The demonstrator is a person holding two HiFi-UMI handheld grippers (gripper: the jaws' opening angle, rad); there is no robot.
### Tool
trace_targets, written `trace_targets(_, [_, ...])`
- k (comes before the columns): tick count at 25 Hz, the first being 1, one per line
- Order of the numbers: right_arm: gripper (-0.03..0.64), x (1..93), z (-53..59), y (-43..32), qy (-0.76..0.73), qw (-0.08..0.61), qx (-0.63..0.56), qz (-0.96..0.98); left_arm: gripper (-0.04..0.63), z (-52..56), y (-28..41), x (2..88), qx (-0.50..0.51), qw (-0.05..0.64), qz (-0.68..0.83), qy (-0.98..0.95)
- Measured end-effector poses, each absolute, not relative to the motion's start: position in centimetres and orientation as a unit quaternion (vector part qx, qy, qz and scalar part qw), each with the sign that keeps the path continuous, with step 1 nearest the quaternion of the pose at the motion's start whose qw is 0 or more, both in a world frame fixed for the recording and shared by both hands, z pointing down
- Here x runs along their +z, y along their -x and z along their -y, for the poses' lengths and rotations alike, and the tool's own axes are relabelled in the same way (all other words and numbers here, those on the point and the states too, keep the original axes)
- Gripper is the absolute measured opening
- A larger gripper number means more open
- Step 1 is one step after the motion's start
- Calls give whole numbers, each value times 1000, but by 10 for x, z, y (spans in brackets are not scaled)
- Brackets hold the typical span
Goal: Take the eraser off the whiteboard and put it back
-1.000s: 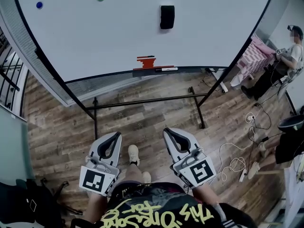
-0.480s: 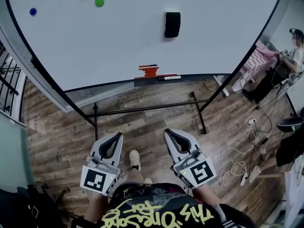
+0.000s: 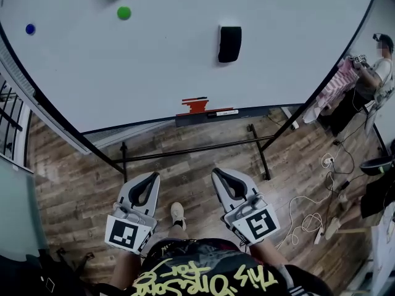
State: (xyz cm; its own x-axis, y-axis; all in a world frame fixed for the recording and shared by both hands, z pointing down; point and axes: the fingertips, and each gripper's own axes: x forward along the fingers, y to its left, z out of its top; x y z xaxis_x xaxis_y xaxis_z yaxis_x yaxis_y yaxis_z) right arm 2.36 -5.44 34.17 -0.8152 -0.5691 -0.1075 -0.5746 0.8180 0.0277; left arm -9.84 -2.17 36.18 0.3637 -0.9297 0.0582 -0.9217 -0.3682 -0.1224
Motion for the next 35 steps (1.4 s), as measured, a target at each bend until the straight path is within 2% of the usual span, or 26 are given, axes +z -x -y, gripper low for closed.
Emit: trace_targets(35, [10,336,185,32,371,50,33,-927,8,158,161,361,-74,35,-501,862])
